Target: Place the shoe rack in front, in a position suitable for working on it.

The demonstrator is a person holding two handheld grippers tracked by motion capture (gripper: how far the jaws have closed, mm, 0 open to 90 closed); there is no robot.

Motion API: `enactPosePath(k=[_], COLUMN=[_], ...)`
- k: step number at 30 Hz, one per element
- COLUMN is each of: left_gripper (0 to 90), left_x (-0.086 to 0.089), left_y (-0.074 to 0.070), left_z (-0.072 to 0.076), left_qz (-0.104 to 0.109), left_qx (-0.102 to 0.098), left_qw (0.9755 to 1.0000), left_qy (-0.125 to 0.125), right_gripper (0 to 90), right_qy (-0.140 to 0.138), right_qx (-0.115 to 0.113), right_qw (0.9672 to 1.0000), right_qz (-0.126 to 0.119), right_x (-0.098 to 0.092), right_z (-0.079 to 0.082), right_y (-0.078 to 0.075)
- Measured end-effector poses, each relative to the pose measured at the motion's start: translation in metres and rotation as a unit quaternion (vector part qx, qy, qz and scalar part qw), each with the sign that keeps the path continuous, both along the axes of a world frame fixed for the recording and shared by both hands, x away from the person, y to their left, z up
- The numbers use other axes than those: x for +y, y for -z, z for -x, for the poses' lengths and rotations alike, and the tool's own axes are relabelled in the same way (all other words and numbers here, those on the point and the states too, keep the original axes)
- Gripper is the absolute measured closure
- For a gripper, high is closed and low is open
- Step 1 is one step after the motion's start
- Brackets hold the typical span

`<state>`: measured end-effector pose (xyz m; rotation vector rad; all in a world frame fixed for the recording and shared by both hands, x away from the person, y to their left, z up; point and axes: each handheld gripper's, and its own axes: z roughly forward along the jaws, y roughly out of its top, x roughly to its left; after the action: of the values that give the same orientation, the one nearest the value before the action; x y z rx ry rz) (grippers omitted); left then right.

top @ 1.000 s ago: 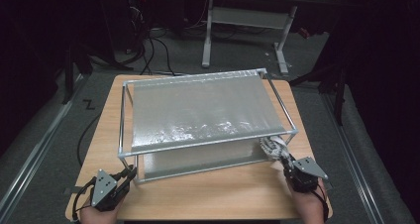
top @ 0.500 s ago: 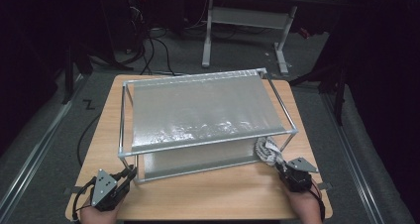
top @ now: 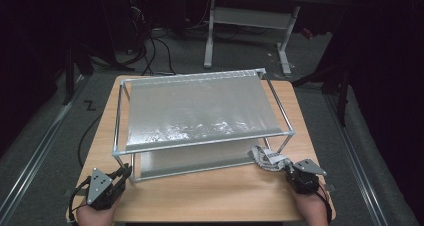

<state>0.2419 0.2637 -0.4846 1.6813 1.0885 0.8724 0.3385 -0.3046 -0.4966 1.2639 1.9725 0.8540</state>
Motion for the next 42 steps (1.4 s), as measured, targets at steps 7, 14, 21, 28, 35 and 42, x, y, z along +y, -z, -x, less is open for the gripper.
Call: enactPosePath(k=[7, 14, 21, 28, 35, 42], left_gripper=[79.7, 79.6, 79.6, 79.6, 79.6, 79.6], left_x=[0.011, 0.018, 0.018, 0.018, 0.018, 0.018], left_y=[0.001, 0.001, 0.001, 0.001, 0.001, 0.001], left_z=[-0.002, -0.001, -0.001, -0.001, -0.001, -0.002], left_qz=[0.000, 0.000, -0.001, 0.000, 0.002, 0.001], left_qx=[-0.003, -0.004, -0.004, -0.005, -0.006, -0.006], left_qw=[0.9998, 0.9996, 0.9995, 0.9995, 0.9995, 0.9995], left_qy=[-0.017, -0.029, -0.031, -0.032, -0.031, -0.030], right_gripper=[77.2, 77.3, 77.4, 77.3, 77.4, 77.5], right_qy=[0.051, 0.099, 0.085, 0.047, 0.024, 0.009], right_qx=[-0.015, -0.033, -0.030, -0.050, -0.087, -0.130], right_qw=[0.9985, 0.9938, 0.9946, 0.9945, 0.9889, 0.9839], right_qz=[-0.012, -0.040, -0.052, -0.079, -0.118, -0.122], right_x=[-0.027, -0.051, -0.043, -0.022, -0.011, -0.007], right_z=[0.000, 0.001, -0.001, 0.001, 0.009, 0.020], right_y=[-0.006, -0.016, -0.018, -0.033, -0.062, -0.093])
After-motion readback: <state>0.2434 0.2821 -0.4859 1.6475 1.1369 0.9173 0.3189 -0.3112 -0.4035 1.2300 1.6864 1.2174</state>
